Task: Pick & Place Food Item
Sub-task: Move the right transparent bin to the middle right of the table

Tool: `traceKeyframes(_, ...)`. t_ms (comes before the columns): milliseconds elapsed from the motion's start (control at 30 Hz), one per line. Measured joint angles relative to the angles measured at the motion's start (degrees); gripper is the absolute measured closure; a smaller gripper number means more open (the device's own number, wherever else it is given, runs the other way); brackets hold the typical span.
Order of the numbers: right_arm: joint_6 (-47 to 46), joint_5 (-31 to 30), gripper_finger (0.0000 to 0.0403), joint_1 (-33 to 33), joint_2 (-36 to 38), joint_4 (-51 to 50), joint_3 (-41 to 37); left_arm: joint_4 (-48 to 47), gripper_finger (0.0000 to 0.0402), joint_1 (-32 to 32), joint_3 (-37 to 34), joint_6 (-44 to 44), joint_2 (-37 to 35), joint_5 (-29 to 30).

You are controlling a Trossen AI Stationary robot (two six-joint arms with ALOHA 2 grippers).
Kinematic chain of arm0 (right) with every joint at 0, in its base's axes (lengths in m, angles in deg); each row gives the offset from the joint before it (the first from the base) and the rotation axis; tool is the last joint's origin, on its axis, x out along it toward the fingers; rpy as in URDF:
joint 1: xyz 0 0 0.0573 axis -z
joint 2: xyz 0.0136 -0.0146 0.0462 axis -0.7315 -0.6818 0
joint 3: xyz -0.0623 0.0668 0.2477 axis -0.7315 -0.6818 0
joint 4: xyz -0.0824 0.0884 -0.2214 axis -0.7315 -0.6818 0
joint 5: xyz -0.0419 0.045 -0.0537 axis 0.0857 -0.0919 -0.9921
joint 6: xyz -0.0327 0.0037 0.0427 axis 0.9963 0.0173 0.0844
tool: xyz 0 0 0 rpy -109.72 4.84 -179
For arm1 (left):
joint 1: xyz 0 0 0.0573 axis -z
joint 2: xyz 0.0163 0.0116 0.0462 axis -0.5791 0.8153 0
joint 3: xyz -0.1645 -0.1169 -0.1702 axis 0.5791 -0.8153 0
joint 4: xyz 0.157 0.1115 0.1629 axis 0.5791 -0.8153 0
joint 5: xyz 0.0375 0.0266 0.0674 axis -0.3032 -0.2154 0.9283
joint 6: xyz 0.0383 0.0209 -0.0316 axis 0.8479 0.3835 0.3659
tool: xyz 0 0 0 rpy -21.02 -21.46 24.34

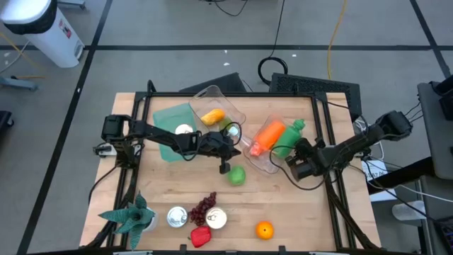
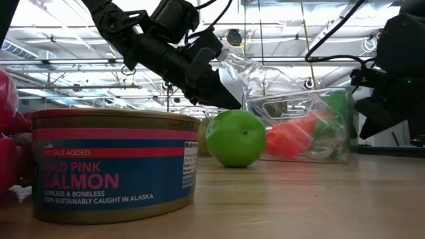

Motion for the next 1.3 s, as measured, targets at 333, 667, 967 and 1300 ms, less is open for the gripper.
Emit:
traceKeyframes(333, 6.73, -1.46, 0.0403, 4.09, 0.00, 3.48, 0.04, -0.02, 0.0380, 0.20, 0.00, -0.03, -0.02, 2.32)
traceKeyframes(667, 7.17, -3.77, 0.0403, 4.21, 0.00, 3.47, 0.04, -0.04, 0.0380, 1.26, 0.01, -0.37, -0.02, 11.37)
traceKeyframes(967, 8.34, -4.55, 0.0403, 4.73, 0.00, 3.46, 0.09, -0.04, 0.0380, 2.92, 0.83, -0.38, -0.02, 13.00)
traceKeyframes(1300, 13.14, -4.44, 0.0403, 7.77, 0.00, 3.49, 0.13, -0.46, 0.0380, 3.93, 1.90, -0.18, -0.02, 11.84)
